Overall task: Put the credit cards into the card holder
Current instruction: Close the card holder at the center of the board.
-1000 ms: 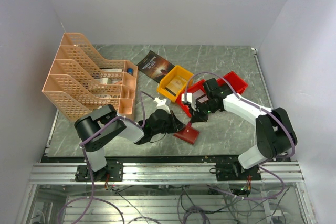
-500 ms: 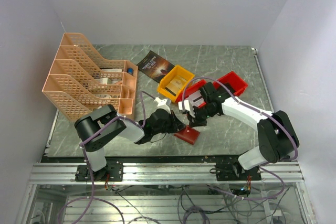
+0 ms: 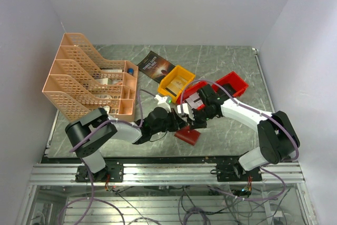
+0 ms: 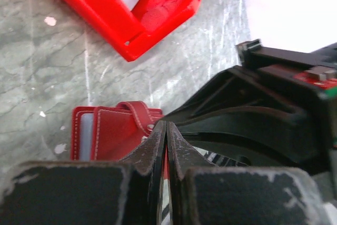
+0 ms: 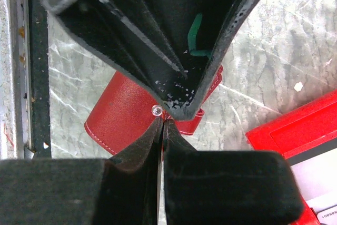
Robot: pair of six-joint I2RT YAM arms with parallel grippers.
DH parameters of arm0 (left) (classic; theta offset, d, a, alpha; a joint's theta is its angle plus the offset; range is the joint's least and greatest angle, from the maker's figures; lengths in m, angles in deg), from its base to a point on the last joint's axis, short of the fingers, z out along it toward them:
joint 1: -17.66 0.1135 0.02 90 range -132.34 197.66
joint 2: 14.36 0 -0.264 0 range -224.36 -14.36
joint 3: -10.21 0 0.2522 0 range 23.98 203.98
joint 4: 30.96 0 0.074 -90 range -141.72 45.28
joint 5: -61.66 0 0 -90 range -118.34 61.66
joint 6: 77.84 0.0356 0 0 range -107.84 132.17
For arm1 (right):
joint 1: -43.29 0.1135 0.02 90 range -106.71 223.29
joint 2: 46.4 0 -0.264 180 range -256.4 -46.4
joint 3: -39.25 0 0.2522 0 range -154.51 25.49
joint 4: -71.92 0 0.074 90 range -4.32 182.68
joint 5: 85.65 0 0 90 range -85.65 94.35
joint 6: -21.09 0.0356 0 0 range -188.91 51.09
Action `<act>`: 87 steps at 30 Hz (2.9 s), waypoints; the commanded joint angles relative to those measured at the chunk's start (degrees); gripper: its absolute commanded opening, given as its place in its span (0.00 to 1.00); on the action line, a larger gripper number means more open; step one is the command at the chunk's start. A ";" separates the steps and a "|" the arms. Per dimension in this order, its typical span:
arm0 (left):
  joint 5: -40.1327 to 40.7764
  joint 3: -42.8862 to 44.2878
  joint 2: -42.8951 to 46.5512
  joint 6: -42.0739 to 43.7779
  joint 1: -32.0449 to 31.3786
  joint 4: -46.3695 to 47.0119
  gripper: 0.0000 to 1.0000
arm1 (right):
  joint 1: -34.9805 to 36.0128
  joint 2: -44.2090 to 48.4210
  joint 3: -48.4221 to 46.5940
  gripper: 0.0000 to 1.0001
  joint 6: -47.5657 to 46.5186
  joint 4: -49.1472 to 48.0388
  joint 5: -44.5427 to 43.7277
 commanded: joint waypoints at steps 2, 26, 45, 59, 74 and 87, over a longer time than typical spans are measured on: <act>-2.08 -0.60 2.44 0.90 -1.39 -1.59 0.12 | 0.50 -0.29 0.54 0.00 -0.83 0.07 -0.11; 0.18 -2.65 -4.93 -2.88 -2.88 -2.93 0.07 | 2.16 0.58 1.52 0.00 -3.12 1.69 0.08; 0.10 -3.82 -6.01 -3.57 -2.88 -0.84 0.07 | 4.78 0.13 2.01 0.00 -4.06 2.67 -0.96; 0.25 -5.40 -6.08 -4.22 -2.33 0.85 0.07 | 9.95 0.51 5.21 0.00 -7.33 4.87 -8.94; -1.97 -7.41 -10.72 -6.17 -0.51 8.32 0.07 | 17.20 -1.66 10.20 0.00 -7.66 5.30 -18.73; -1.14 -9.77 -6.63 -5.72 0.98 5.89 0.07 | 17.51 -1.72 11.82 0.00 -10.74 9.14 -21.05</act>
